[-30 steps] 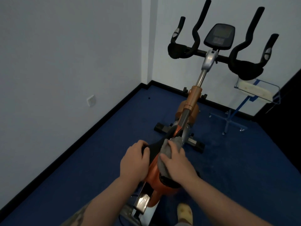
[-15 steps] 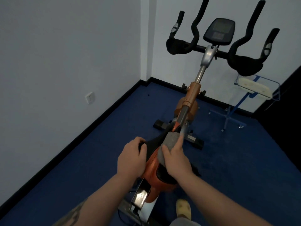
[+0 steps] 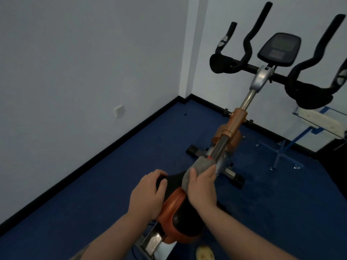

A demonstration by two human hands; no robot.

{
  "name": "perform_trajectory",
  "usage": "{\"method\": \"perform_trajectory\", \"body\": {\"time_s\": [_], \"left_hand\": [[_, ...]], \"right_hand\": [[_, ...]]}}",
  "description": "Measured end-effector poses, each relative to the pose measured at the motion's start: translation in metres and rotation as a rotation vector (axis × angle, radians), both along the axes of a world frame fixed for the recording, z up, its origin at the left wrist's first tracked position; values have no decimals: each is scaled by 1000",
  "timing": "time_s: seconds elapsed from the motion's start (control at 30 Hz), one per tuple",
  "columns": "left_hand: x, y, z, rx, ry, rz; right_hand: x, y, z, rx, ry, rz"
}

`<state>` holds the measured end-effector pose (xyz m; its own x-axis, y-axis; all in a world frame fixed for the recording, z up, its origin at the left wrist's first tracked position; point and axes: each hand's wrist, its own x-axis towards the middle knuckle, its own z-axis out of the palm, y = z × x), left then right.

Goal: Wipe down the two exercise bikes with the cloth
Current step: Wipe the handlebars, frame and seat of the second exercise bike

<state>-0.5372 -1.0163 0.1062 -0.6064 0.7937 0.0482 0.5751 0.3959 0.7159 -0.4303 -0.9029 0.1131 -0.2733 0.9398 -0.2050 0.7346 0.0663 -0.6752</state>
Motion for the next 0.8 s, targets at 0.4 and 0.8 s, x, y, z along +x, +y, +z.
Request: {"method": "perform_trajectory", "body": {"time_s": [0.4, 0.8], "left_hand": [[29, -1, 10, -121, 44, 386], [66, 25, 19, -164, -44, 803]], "right_hand": [[7, 46, 5, 831, -74, 1065], [-8, 55, 12, 704, -246, 1295]]}}
